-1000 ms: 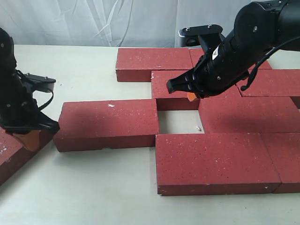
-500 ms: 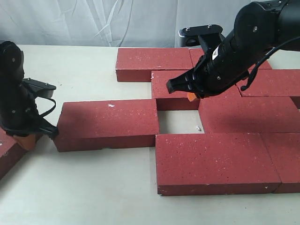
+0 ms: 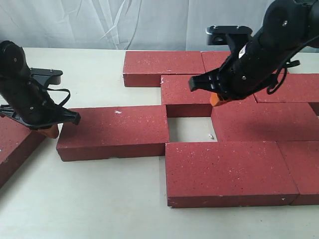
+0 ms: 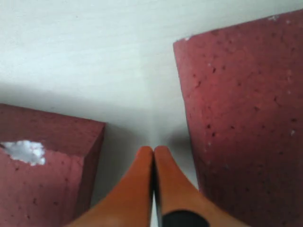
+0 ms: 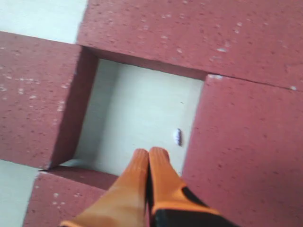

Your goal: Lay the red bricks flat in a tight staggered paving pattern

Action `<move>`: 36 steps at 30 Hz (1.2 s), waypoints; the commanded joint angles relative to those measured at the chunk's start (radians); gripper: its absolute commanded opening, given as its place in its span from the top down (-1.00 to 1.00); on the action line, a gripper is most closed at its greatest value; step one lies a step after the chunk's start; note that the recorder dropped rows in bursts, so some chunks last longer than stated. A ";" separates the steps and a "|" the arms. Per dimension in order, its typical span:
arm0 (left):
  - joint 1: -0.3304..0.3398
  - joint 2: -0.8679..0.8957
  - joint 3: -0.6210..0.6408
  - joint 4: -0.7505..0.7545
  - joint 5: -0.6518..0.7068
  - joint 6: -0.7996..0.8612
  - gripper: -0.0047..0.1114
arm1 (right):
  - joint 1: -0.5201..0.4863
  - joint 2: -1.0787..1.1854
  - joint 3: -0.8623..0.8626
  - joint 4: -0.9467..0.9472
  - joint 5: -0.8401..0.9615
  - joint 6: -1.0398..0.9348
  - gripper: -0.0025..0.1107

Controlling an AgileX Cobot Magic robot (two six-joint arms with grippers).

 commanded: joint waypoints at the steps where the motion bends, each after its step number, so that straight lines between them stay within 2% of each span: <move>1: 0.000 -0.003 -0.005 -0.022 -0.014 0.023 0.92 | -0.118 -0.011 -0.024 0.023 0.105 0.001 0.97; 16: 0.004 -0.003 -0.005 0.000 -0.023 0.025 0.92 | -0.138 -0.011 -0.024 0.031 0.068 -0.006 0.97; 31: -0.060 -0.003 -0.005 -0.141 -0.063 0.063 0.92 | -0.138 -0.011 -0.024 0.046 0.066 -0.006 0.97; 36: -0.060 -0.003 -0.005 -0.249 -0.067 0.149 0.92 | -0.138 -0.011 -0.024 0.046 0.066 -0.006 0.97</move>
